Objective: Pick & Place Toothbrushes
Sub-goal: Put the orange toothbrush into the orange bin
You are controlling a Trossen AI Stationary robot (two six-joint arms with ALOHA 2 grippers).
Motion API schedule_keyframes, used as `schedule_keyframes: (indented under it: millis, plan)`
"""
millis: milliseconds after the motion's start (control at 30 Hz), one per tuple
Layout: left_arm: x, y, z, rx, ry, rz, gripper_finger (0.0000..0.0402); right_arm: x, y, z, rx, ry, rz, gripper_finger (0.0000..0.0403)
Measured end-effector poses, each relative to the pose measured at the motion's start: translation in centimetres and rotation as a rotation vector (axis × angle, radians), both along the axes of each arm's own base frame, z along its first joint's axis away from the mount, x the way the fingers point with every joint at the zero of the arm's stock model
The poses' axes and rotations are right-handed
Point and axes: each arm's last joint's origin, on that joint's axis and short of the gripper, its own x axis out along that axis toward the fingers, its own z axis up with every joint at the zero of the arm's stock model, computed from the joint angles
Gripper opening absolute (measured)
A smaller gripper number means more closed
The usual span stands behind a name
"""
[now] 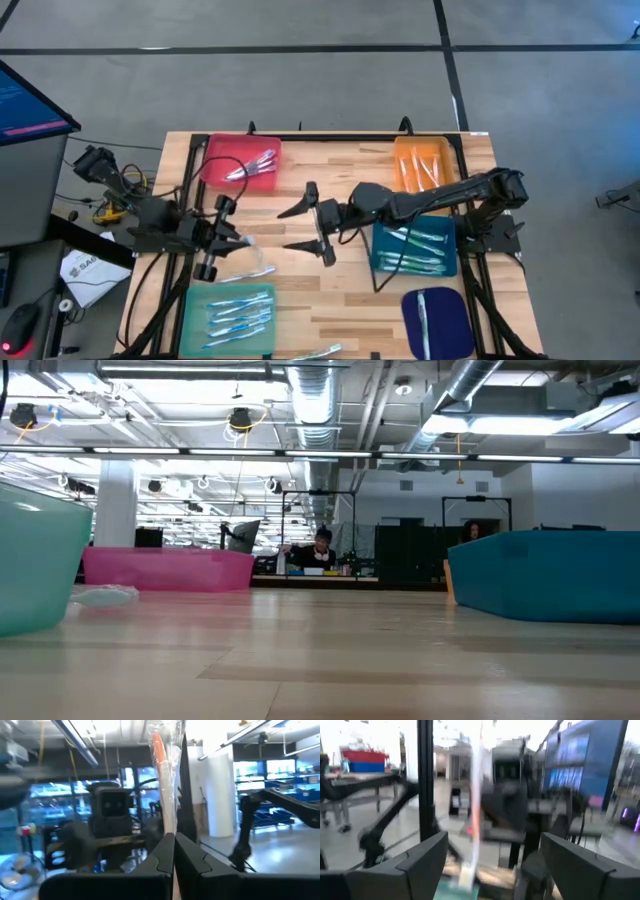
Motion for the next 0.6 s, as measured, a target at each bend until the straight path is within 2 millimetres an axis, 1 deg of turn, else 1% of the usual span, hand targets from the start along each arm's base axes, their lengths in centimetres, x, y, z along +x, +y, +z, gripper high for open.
schedule_keyframes:
  millis: [67,200,367,400,467,533,600]
  plan:
    - [-0.1,0.1,0.2,0.011,-0.015,0.008,0.0000,-0.2,0.3,0.6,-0.021,-0.034,0.004,0.0313]
    - [0.0,0.0,-0.1,0.030,-0.002,0.009,0.0000,-0.1,0.7,0.4,-0.053,-0.025,0.005,0.0313]
    - [0.3,-0.2,-0.4,0.070,0.006,0.032,0.0000,-0.2,1.1,0.5,-0.037,-0.025,-0.056,0.0313]
    - [0.4,-0.2,-0.5,0.078,0.011,0.043,0.0000,0.0,1.2,0.3,-0.027,-0.028,-0.072,0.0313]
    - [0.6,-0.3,-0.6,0.090,0.016,0.065,0.0000,1.1,1.6,-0.3,-0.015,-0.034,-0.128,0.0313]
    - [0.7,-0.3,-0.7,0.100,0.014,0.083,0.0000,1.5,2.0,-1.1,-0.041,0.016,-0.180,0.0313]
    - [0.8,-0.3,-0.7,0.108,0.012,0.096,0.0000,1.8,2.4,-0.7,-0.042,-0.005,-0.181,0.0313]
